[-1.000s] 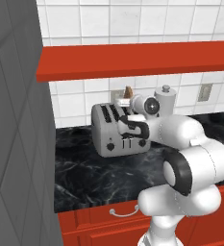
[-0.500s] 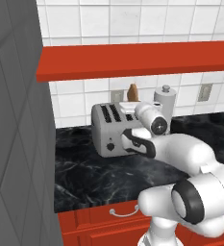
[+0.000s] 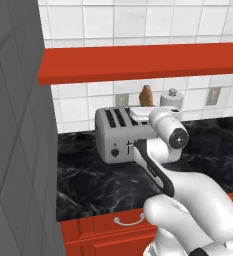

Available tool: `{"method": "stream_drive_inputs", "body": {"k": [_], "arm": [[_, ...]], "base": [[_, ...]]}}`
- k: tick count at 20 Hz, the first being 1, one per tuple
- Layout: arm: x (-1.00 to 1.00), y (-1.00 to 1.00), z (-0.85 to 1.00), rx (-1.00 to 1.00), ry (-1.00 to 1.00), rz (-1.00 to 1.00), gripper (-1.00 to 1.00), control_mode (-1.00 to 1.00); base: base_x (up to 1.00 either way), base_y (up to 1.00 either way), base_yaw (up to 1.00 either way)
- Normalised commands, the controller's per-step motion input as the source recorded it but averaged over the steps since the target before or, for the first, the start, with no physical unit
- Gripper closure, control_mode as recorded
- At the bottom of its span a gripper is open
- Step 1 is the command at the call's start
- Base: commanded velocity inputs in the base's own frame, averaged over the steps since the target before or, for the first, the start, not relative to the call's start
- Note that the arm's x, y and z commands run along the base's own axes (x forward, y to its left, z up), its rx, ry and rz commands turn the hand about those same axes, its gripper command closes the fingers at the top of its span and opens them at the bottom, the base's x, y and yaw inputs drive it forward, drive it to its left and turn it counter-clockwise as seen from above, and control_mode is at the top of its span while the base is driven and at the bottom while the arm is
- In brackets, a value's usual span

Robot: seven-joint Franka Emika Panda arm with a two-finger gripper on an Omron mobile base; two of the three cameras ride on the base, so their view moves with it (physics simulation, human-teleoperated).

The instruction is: Start the toaster. Once the lever pops up, take the bread to the plate on the dining counter.

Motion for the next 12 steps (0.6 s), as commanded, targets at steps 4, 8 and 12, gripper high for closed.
{"method": "stream_drive_inputs", "body": {"k": [4,8,12], "arm": [[-0.81,0.02,0.36,-0.05,0.13,-0.04,1.0,-1.0],[-0.88,0.0,0.12,-0.02,0.15,-0.01,1.0,-1.0],[-0.77,0.0,0.09,0.0,0.18,0.0,1.0,-1.0]], "base": [[0.0,0.0,0.0],[0.0,0.0,0.0],[0.0,0.0,0.0]]}}
